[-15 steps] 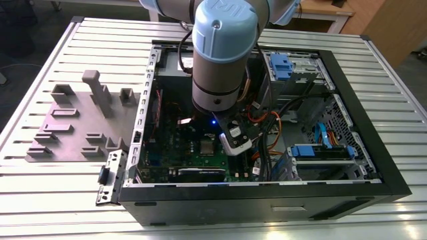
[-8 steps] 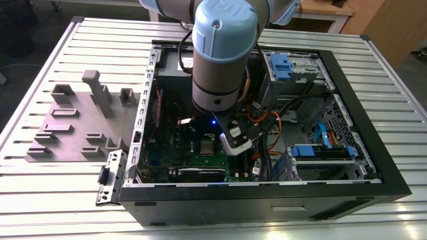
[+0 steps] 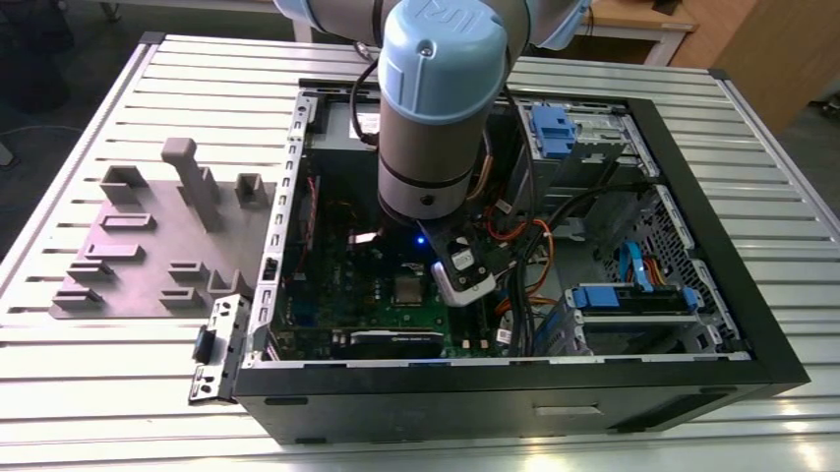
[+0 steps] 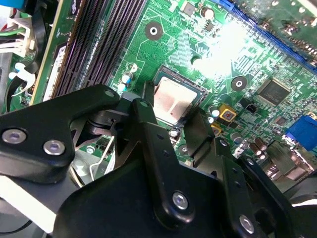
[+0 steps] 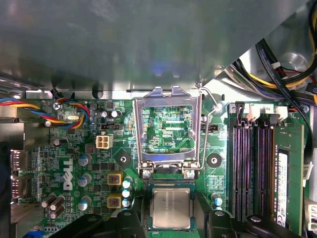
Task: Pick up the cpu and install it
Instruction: 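Place the cpu into insertion slot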
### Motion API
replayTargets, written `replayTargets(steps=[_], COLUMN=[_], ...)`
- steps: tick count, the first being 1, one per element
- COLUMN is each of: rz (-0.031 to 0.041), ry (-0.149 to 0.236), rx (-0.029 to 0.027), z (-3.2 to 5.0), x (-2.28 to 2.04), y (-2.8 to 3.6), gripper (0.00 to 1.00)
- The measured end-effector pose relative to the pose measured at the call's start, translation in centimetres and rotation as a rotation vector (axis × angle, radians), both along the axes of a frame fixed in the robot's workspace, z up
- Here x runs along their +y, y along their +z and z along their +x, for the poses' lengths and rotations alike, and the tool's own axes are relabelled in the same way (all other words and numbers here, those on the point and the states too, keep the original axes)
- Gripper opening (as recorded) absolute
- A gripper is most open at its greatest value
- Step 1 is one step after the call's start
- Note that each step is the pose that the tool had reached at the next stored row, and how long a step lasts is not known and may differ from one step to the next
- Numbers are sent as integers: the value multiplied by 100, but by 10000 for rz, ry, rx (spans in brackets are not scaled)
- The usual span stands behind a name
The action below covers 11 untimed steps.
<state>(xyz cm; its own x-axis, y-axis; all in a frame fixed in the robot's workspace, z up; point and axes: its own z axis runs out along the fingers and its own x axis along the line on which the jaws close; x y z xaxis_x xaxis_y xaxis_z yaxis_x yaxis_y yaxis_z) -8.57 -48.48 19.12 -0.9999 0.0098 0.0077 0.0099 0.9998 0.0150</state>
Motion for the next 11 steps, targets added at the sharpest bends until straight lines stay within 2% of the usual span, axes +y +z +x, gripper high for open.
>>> replayTargets(steps=[11], rz=[0], ry=[0], rx=[0], z=[-32], x=[0], y=[-1], gripper=[51])
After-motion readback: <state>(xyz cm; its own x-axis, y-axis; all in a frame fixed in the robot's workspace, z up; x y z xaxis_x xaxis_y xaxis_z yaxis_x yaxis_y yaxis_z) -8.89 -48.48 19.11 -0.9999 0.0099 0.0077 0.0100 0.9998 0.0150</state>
